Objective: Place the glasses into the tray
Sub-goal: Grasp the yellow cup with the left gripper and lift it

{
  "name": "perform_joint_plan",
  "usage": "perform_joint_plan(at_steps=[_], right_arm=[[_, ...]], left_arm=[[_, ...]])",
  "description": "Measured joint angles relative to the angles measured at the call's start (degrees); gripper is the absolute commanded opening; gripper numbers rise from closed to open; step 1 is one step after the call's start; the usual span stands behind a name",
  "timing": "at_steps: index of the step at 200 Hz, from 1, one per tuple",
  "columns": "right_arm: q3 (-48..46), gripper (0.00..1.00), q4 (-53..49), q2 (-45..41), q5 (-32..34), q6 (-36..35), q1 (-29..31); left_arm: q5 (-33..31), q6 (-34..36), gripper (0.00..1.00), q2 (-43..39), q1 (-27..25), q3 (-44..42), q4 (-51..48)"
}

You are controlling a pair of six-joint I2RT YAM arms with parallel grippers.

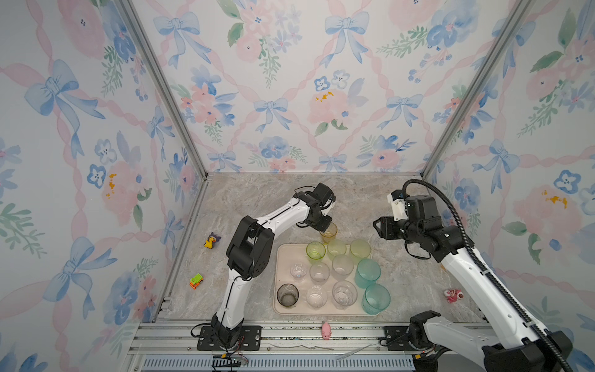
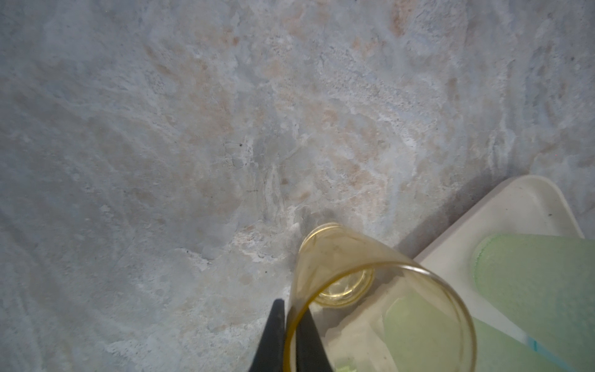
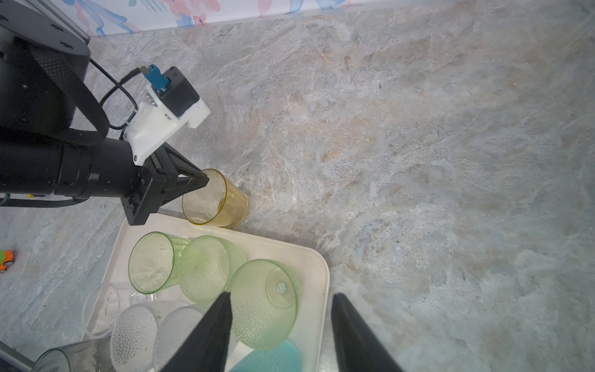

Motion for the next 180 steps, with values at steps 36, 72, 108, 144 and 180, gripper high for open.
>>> perform_joint_plan(at_steps=[36,72,108,144,180], right_arm=[[-0.02,0.53,0.00,0.00,-0.09,0.00,0.00],[-0.02,0.53,0.00,0.00,-0.28,0.00,0.00],[-0.02,0.53,0.00,0.00,-0.61,0.00,0.00],[-0.02,0.53,0.04,0.00,-1.33,0.00,-0.02],[-0.11,0.53,1.05,0.13,-2.38,0.09,-0.02]], left_arm=[[-1.84,0.00,0.07,-0.46,0.00,0.00,-0.07],[-5.22,0.42,0.07,-5.57,0.55,-0.02,-0.98],[-8.63,0.85,0.08,-17.27,3.04,-2.49,-0.68],[-12.48,0.33,0.09,-33.62,6.12,-13.77,-1.01],[-13.70,-1.79,0.09,-41.79,7.08,-25.59,-2.73]])
